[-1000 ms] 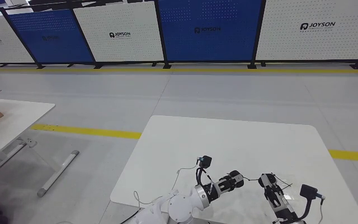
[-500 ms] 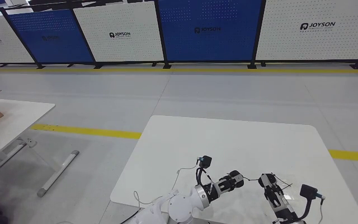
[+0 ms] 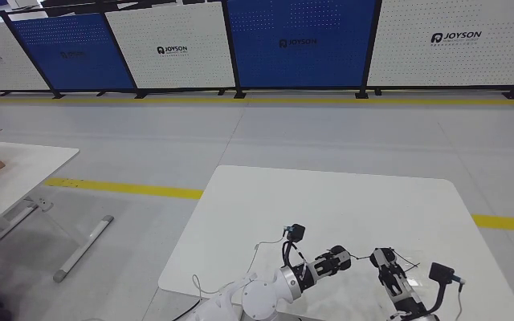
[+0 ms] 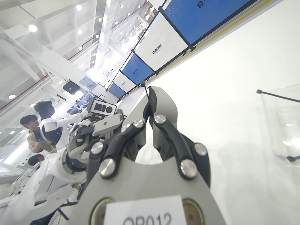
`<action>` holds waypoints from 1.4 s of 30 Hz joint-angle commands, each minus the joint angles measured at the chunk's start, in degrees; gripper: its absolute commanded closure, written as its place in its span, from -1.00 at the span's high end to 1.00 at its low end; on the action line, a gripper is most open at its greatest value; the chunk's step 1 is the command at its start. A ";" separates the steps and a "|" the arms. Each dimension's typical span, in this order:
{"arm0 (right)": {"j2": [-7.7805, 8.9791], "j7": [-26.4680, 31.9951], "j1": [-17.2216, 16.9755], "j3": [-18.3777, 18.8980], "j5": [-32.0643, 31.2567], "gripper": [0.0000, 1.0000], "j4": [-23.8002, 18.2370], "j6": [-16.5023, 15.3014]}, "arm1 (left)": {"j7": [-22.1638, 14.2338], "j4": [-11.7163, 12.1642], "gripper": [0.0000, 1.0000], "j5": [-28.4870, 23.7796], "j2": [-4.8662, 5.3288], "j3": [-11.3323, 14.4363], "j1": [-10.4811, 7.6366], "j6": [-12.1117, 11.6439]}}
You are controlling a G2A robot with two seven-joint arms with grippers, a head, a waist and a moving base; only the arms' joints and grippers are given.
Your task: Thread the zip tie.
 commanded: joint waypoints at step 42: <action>-0.28 -1.97 -0.85 0.06 -1.17 -1.00 -1.16 -0.40 | 1.19 0.20 -0.76 3.75 -1.32 1.40 -0.26 2.42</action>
